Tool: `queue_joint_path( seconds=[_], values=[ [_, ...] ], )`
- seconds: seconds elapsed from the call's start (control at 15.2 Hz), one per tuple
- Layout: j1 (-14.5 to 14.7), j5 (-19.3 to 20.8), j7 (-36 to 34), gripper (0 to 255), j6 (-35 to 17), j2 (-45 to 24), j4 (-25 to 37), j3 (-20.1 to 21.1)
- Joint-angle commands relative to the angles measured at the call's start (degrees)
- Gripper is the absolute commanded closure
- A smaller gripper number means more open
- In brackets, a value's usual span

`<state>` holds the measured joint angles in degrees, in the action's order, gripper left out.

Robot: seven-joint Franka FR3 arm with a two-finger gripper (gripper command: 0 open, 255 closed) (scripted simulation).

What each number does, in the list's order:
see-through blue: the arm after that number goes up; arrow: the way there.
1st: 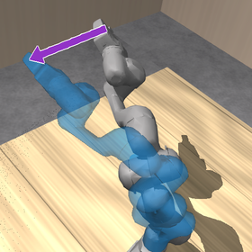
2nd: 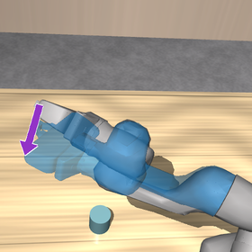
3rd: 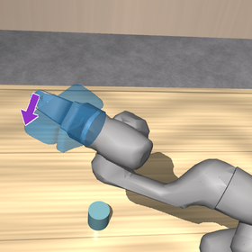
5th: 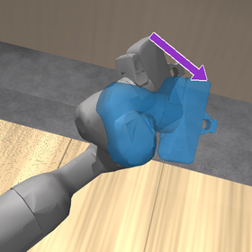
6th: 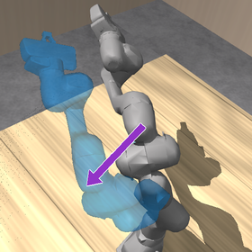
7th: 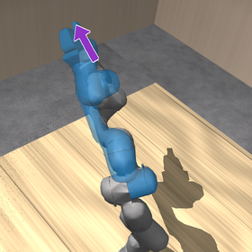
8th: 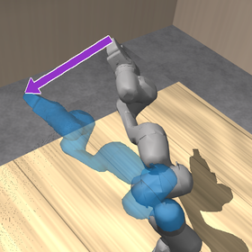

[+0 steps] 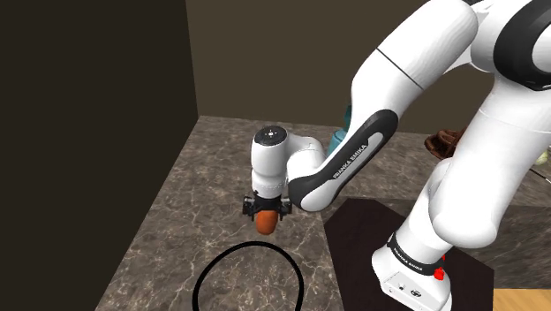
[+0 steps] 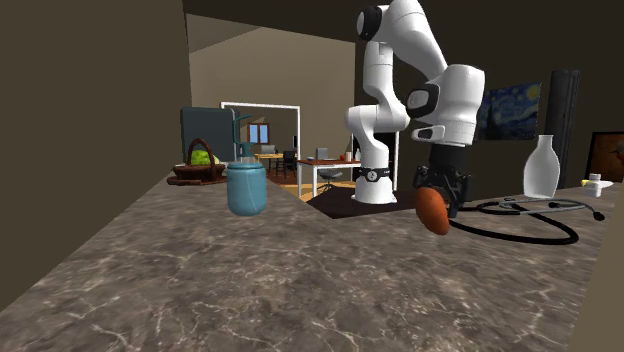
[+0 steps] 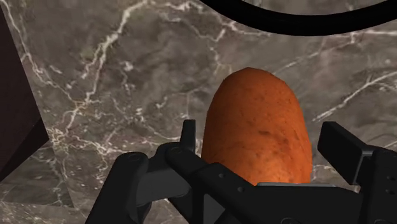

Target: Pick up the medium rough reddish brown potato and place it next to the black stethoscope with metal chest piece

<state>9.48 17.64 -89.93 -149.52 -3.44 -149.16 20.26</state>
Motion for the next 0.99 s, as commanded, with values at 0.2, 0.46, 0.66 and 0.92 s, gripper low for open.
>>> queue_joint_path(
  seconds=[0.2, 0.46, 0.66, 0.92],
  values=[
    [0.0, 0.1, 0.0, 0, 0.0, -0.1, 0.0, 0.0],
    [0.8, -7.8, 5.5, 0, 7.6, 7.6, 0.8, 1.4],
    [0.9, -7.8, 5.5, 0, 7.6, 7.6, 0.8, 1.2],
    [0.9, -7.8, 5.5, 0, 7.6, 7.6, 0.8, 1.2]
  ],
)
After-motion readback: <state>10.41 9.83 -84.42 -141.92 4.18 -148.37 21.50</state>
